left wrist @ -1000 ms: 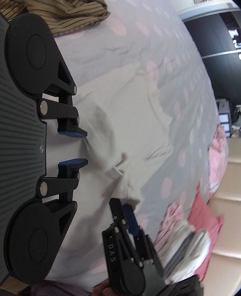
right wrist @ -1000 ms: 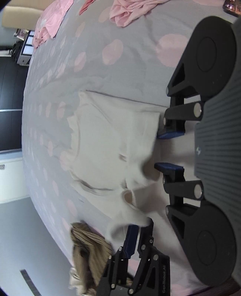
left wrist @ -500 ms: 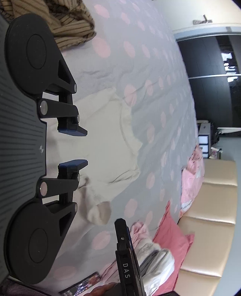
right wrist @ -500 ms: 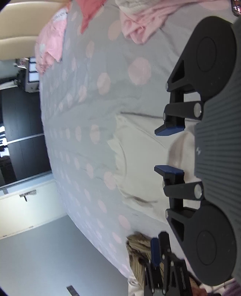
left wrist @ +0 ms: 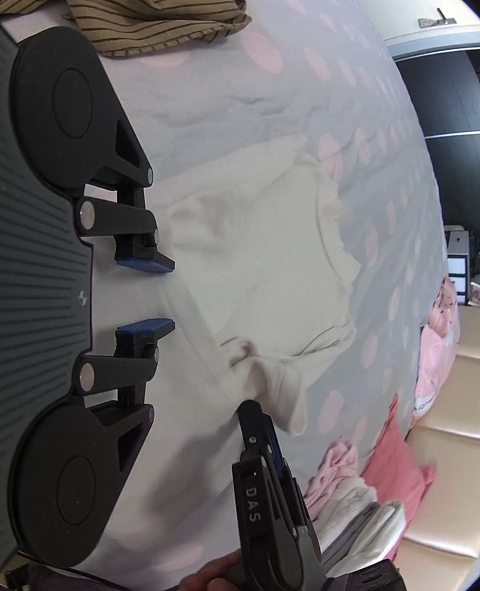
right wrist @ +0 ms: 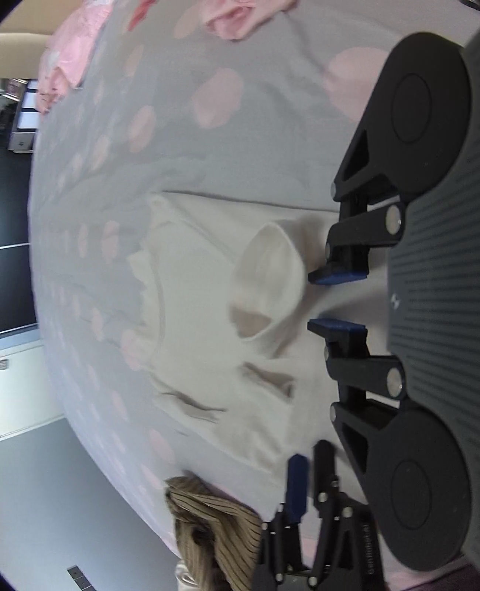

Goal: Fold clothes

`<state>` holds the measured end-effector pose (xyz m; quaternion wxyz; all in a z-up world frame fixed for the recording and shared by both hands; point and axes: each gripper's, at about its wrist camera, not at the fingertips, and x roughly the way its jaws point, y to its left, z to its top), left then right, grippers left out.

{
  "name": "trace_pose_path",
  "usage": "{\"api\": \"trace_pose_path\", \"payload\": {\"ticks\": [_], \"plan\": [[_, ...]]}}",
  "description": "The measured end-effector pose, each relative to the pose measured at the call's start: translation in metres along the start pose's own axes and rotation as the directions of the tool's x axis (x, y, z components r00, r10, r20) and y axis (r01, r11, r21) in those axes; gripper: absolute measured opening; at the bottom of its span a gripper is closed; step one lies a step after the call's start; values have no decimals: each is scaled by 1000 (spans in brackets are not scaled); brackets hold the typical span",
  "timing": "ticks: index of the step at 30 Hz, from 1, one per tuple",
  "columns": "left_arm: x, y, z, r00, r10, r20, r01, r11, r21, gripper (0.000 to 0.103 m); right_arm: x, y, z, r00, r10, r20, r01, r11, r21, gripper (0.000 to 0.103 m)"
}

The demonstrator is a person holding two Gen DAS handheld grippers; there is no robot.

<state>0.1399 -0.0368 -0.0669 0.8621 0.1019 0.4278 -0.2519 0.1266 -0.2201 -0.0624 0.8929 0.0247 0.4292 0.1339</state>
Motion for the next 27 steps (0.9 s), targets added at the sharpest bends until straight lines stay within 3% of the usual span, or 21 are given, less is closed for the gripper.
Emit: {"api": "trace_pose_path", "payload": {"ticks": [2,5,9,11,12,18,22,27], "plan": [[1,1,5,999,37,21,-37,999,-2,40,5,1,7,999,-36,23,37,999,-16,24],[1,11,9,997,74,34,-73,997,-35,41,7,-7,11,999,-36,27,36,999,29,27],[-7,19,5,995,89,46,-88,995,-39,41,0,-13,13,999,-16,45,13,998,66,41],[-15,14,0,992,107,64,-108,994,12,42,-11,-9,9,998,8,63,-11,999,41,44],[-19,9,-2,991,113,74,-116,992,41,43,-16,-5,6,997,21,69,-22,999,27,51],[-50,-30,-19,969,144,199,-183,964,192,65,-41,27,-26,995,48,89,-36,991,-130,76],[-58,-48,-36,962,145,231,-208,938,278,68,-54,40,-48,995,27,98,-5,977,-213,80],[-64,-61,-57,960,135,246,-216,917,336,68,-65,36,-68,995,11,99,9,981,-193,82]]}}
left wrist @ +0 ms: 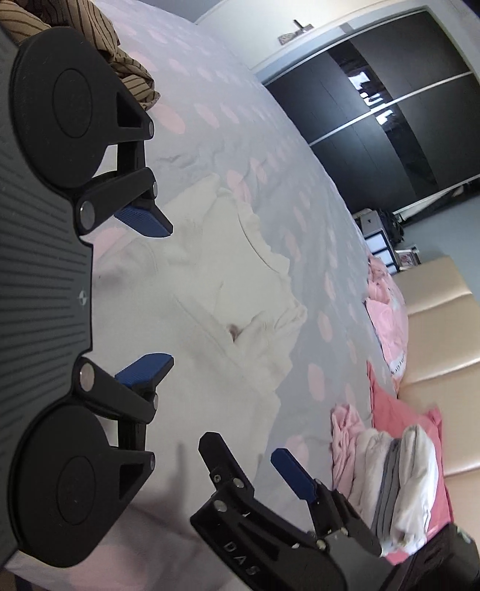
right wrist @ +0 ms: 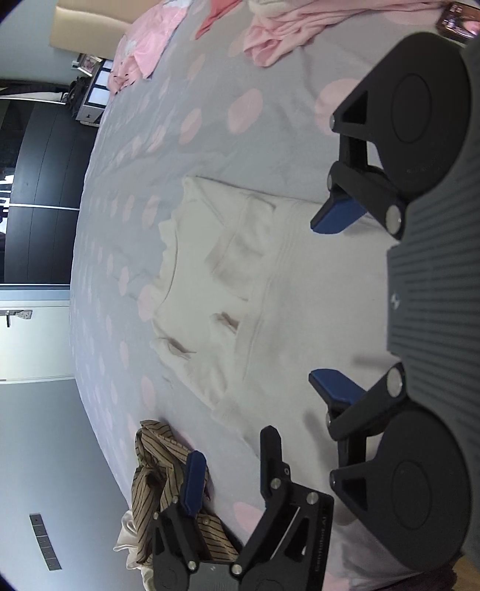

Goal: Fold clothes
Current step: 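Grasp the sweatshirt side with both tools and fold it lengthwise over the body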

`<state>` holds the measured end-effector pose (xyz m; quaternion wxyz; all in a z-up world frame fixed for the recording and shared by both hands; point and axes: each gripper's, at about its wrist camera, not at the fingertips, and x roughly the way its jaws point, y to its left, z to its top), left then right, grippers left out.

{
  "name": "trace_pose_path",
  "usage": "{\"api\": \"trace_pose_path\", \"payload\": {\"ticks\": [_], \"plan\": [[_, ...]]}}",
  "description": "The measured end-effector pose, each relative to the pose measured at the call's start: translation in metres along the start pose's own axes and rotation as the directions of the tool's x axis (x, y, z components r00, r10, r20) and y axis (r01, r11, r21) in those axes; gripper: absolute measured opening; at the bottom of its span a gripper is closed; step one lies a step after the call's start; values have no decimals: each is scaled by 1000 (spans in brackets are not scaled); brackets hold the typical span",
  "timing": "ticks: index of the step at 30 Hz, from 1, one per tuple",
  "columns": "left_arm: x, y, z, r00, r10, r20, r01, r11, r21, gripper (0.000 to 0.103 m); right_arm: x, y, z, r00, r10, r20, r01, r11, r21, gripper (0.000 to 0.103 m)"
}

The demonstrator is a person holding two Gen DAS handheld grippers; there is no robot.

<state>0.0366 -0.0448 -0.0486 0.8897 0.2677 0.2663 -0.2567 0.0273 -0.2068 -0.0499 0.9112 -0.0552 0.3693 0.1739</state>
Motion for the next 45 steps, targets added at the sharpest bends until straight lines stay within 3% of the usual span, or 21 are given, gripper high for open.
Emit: {"api": "trace_pose_path", "payload": {"ticks": [6,10,19,24,28,31,34,36,38,40,43,45], "plan": [[-18,-19,-5,998,-66,19,64,994,93,68,-14,9,-18,999,-6,39,10,993,-118,82],[-22,-35,-11,995,-94,-29,98,978,183,68,-20,22,-28,1000,16,19,-12,976,-219,82],[-32,-73,-46,998,-33,-61,57,890,452,68,-25,42,-56,996,40,-84,-70,913,-402,82],[-24,-86,-67,995,55,-86,6,811,585,60,-26,53,-74,998,-42,-50,7,828,-561,79],[-15,-91,-79,993,84,-79,-14,769,639,57,-15,62,-87,990,-140,-22,84,707,-702,62],[-9,-97,-81,992,113,-56,-47,741,670,57,-9,69,-97,984,-179,2,115,622,-774,62],[0,-99,-78,989,139,-48,-71,738,671,57,-2,73,-100,978,-205,25,143,584,-799,62],[6,-98,-75,989,140,-55,-70,752,656,55,4,74,-101,975,-217,48,165,560,-812,60],[8,-98,-72,989,134,-58,-64,756,652,48,7,76,-100,974,-220,52,166,540,-825,54],[6,-97,-69,990,125,-64,-53,755,653,43,7,79,-99,974,-221,45,158,525,-836,37],[4,-93,-65,991,112,-78,-35,764,645,40,5,80,-95,972,-228,47,162,513,-843,29],[0,-89,-60,991,95,-96,-14,779,627,34,2,78,-88,973,-227,43,161,537,-828,27]]}}
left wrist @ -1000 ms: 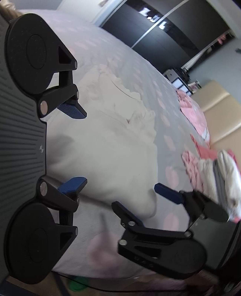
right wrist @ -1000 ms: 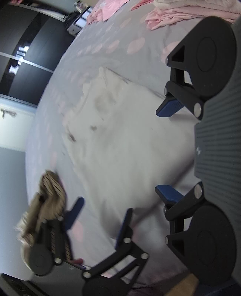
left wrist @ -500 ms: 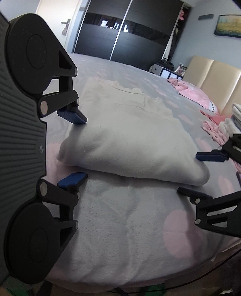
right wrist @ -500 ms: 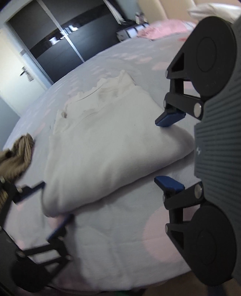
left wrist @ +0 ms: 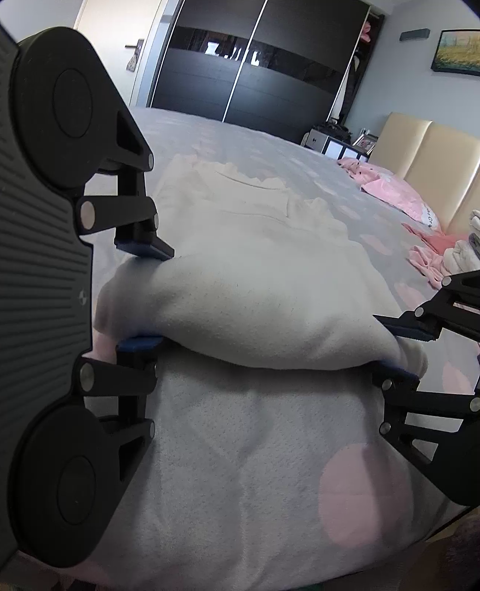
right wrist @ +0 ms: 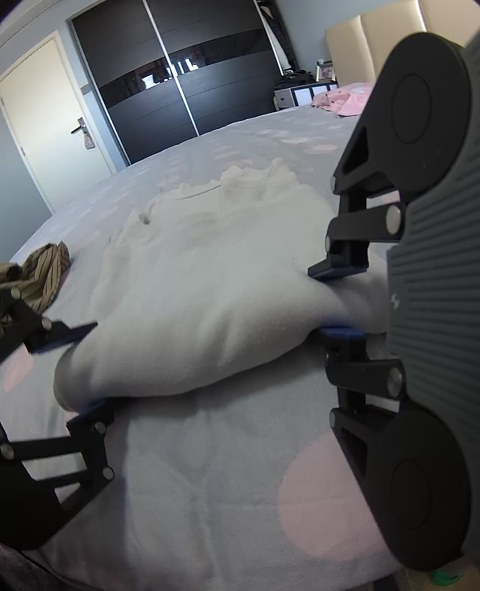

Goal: Fold clothes
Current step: 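Grasp the sweatshirt side with both tools and fold it lengthwise over the body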

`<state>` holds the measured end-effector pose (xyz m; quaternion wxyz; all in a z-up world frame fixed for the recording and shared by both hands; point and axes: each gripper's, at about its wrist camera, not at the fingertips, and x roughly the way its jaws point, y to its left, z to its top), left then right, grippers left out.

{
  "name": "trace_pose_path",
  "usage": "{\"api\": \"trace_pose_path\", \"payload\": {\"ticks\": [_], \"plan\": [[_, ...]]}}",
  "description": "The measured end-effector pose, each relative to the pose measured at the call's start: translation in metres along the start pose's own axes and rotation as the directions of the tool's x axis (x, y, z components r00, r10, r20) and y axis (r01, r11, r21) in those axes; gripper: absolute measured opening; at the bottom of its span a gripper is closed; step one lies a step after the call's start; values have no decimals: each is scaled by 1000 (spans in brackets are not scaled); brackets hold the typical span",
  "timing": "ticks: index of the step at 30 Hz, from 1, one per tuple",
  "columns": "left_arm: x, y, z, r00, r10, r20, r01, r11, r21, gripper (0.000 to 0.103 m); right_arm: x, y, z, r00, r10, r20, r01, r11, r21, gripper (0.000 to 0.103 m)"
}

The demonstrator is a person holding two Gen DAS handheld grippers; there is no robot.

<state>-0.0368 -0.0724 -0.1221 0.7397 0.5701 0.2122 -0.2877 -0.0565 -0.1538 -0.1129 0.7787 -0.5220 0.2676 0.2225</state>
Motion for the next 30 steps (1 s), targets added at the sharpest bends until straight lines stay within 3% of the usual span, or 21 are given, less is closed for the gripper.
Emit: {"api": "trace_pose_path", "payload": {"ticks": [10,13,21,27,30], "plan": [[-42,54,4,997,-74,21,77,979,-190,26,-41,-40,9,999,1,47,-6,996,91,20],[-62,60,3,989,-143,26,145,965,-219,26,-61,-46,8,996,61,61,-68,991,119,20],[-88,38,-7,956,-293,18,291,940,-178,26,-104,-31,2,969,239,60,-244,966,82,20],[-66,18,-16,914,-404,-20,390,893,-225,28,-82,-2,-2,945,327,-8,-326,944,48,20],[-63,11,-22,902,-430,-16,417,883,-217,35,-75,4,-4,934,357,-23,-355,933,54,24]]}}
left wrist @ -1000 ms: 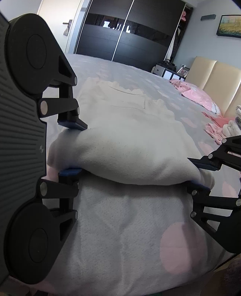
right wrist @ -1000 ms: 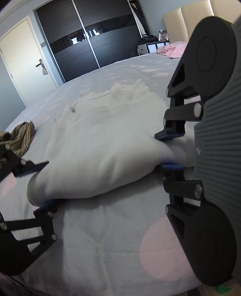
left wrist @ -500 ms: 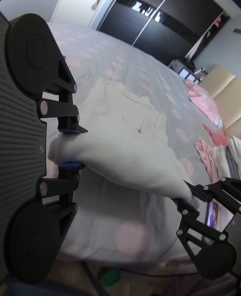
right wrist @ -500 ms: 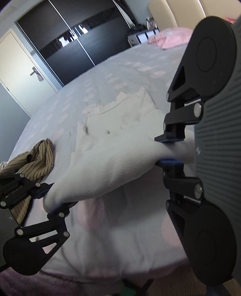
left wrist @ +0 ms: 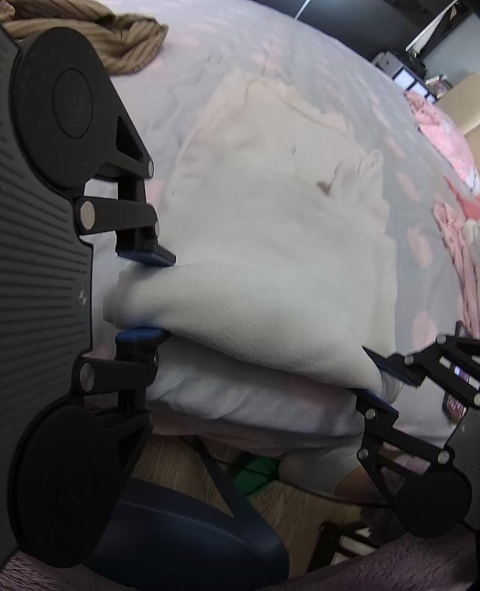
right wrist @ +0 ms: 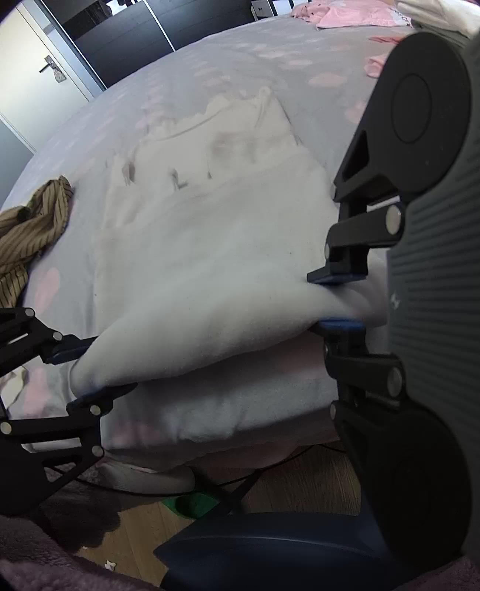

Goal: Fold clothes

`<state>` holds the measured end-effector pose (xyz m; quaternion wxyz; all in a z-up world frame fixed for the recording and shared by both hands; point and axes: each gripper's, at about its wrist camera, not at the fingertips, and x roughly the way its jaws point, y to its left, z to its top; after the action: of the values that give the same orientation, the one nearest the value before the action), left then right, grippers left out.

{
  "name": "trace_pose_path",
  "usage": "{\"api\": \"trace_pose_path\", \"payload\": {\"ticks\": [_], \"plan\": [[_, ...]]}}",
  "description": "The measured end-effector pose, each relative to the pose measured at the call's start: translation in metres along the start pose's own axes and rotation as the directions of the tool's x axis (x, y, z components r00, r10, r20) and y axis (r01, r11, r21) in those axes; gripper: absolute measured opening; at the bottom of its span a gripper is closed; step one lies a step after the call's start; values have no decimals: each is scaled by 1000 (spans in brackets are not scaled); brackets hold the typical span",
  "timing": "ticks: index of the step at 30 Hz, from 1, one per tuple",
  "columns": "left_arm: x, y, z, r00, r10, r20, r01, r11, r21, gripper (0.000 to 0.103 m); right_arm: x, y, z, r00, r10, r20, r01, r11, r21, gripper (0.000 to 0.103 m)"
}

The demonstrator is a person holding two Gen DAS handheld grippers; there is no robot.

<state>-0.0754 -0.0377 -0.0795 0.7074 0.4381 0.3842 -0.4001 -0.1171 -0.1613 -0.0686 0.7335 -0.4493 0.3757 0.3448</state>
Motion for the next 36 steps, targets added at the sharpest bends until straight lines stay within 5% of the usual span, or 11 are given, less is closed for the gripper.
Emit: {"api": "trace_pose_path", "payload": {"ticks": [6,12,17,24,30,36], "plan": [[-9,2,-4,998,-33,49,35,998,-48,41,-11,-1,-2,993,118,30,-119,992,27,36],[-34,16,-1,966,-183,185,210,968,-139,47,-43,-14,-3,956,225,191,-248,962,111,37],[-46,37,7,935,-210,285,278,935,-220,47,-55,-35,-2,949,151,278,-218,948,232,38],[-38,83,20,963,-30,270,137,911,-388,47,-46,-77,-4,959,-4,284,-140,865,481,47],[-16,116,28,973,74,217,48,860,-508,47,-24,-108,3,970,-103,221,-52,799,599,47],[1,145,26,974,156,163,-31,807,-589,49,9,-148,3,974,-165,154,3,692,722,45]]}}
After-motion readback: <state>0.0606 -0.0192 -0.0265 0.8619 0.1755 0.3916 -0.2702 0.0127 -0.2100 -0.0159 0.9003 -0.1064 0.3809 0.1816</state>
